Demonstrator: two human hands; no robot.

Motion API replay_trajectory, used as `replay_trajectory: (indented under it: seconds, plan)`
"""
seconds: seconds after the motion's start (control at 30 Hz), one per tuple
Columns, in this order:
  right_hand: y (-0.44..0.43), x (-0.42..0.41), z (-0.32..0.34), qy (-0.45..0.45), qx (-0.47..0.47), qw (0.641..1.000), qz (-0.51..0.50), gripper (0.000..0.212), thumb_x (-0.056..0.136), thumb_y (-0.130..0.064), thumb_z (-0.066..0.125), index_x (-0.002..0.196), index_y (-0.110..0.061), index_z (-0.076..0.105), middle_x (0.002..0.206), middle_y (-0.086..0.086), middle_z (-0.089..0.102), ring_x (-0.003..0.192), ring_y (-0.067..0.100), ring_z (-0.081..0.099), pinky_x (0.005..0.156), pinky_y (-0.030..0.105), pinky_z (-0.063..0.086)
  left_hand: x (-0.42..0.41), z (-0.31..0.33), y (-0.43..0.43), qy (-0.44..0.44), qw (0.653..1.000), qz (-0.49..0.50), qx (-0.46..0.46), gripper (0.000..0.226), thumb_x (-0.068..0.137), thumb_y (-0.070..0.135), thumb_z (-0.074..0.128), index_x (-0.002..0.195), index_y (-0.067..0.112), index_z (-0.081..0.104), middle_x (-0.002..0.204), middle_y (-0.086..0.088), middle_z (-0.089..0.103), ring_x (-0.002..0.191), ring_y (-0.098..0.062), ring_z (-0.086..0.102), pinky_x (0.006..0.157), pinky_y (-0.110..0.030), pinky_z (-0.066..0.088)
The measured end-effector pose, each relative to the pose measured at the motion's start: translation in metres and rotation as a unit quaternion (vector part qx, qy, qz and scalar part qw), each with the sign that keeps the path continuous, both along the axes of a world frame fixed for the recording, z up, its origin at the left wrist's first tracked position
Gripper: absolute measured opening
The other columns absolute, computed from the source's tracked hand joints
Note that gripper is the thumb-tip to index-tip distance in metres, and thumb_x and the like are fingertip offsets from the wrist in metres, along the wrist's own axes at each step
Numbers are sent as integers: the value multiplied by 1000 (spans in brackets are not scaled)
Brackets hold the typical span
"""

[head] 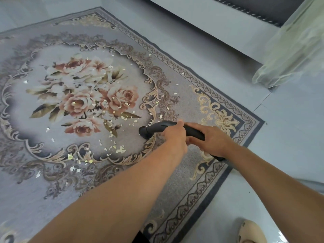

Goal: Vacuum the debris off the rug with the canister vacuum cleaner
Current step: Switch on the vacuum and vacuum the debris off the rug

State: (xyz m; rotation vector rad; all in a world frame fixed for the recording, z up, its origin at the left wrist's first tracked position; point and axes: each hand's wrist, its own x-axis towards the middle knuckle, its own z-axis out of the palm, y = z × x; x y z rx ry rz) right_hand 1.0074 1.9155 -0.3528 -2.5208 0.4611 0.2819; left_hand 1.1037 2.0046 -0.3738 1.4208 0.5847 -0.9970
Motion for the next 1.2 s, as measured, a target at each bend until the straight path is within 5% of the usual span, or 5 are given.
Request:
replay_trajectory:
  seconds: [0.17, 0.57, 0.87, 1.03, 1.2]
  plan:
    - [-4, -8, -2, 1, -1, 1000, 2, 53, 90, -60, 52, 140, -55, 35, 82, -15, 62, 67, 7, 63, 72, 35, 56, -7, 6, 2, 11, 1000, -5, -12, 44, 95, 29, 59, 133, 9, 47, 114, -12, 59, 75, -23, 55, 52, -32, 50]
    - [7, 13, -6, 5, 25, 999, 36, 56, 88, -62, 54, 141, -52, 39, 79, -18, 60, 63, 6, 61, 63, 27, 50, 4, -4, 13, -3, 999, 36, 19, 53, 96, 36, 55, 137, 6, 40, 119, -15, 58, 99, -29, 59, 90, -40, 54]
    - [-9, -10, 11, -17, 39, 998, -44, 42, 93, -49, 56, 127, -64, 35, 64, -13, 62, 55, 8, 66, 58, 21, 52, -11, 7, -5, -38, 997, -31, -58, 41, 98, 30, 54, 129, 4, 49, 108, -13, 63, 85, -26, 65, 71, -43, 61]
    - [-5, -6, 5, -4, -2, 998, -59, 48, 92, -56, 51, 138, -56, 36, 75, -15, 62, 62, 12, 67, 68, 36, 58, -10, 6, -5, -38, 997, -31, -55, 44, 96, 31, 58, 130, 5, 49, 115, -13, 61, 95, -28, 63, 65, -38, 61]
    - [6, 19, -7, -17, -29, 998, -58, 51, 91, -63, 47, 140, -56, 34, 85, -9, 66, 67, 14, 66, 70, 38, 59, 6, 7, 4, -73, 997, -8, -38, 39, 98, 33, 54, 125, 5, 54, 102, -9, 60, 74, -19, 57, 67, -36, 57]
